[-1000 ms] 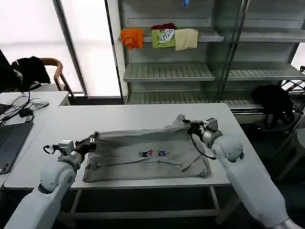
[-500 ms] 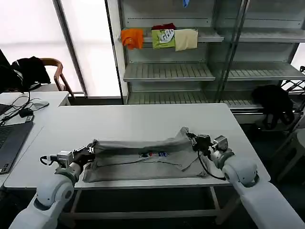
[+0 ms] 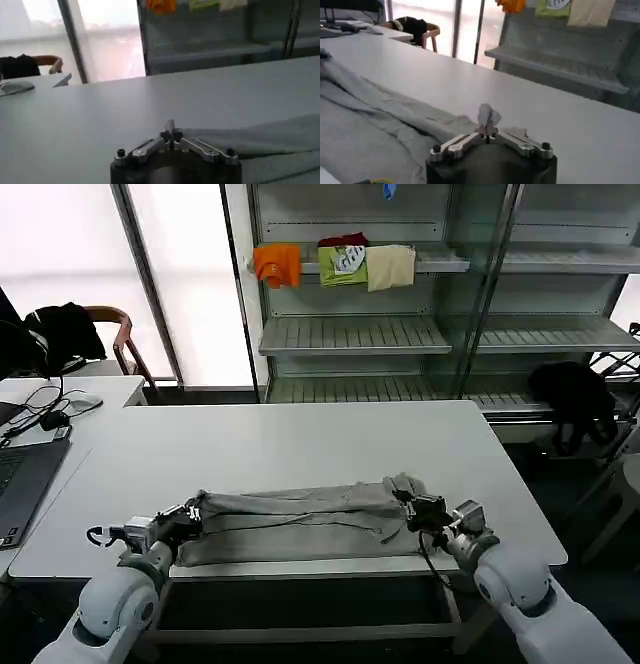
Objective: Fold and organize the clothes.
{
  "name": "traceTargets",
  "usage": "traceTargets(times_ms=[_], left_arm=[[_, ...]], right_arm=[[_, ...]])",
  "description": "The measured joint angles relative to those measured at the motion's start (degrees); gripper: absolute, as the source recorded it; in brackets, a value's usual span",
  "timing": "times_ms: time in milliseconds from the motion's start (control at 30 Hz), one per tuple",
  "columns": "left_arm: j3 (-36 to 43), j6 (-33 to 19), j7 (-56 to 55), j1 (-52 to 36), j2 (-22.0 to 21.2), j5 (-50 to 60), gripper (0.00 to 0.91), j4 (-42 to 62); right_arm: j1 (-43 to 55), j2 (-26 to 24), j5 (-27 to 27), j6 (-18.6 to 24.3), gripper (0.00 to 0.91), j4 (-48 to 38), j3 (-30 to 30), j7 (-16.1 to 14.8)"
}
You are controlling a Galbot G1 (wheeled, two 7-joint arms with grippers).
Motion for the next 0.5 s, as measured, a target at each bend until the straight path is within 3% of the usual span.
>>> traceTargets(times_ms=[100,133,167,233,267,300,333,500], left_arm=[[0.0,-0.4,-0.5,0.9,-0.4,1.1,0.020,-0.5],[0.0,-0.4,-0.7,1.2,-0.4,1.5,0.081,-0.6],[0.0,-0.5,-0.8,1.5,-0.5,1.9,0.272,-0.6],[0.1,-0.7,-1.0,2.1,-0.6,2.8,0.373,-0.6],[0.2,-0.8,-1.1,2.3,-0.7,3.2,0.554,-0.5],[0.3,-0.9,-1.1,2.3,-0.7,3.7,0.695,-0.4],[0.4,-1.1,-1.1,2.4,-0.7,4.2,0.887,-0.2],[1.1,-1.9,-0.7,2.0,-0.3,7.3,0.907,1.3]], right_arm=[[-0.9,0.0,-0.2,0.3,0.000,0.0,0.1,0.4],[-1.2,0.0,-0.2,0.4,0.000,0.0,0.1,0.5],[-1.5,0.0,-0.3,0.5,0.000,0.0,0.2,0.7],[-1.9,0.0,-0.3,0.5,0.000,-0.1,0.2,1.0],[-2.0,0.1,-0.3,0.5,0.030,-0.2,0.2,1.1],[-2.2,0.1,-0.3,0.5,0.151,-0.3,0.2,1.2],[-2.3,0.2,-0.3,0.5,0.907,-0.3,0.2,1.4],[-3.1,0.7,-0.3,0.3,0.907,-0.4,0.1,2.5]])
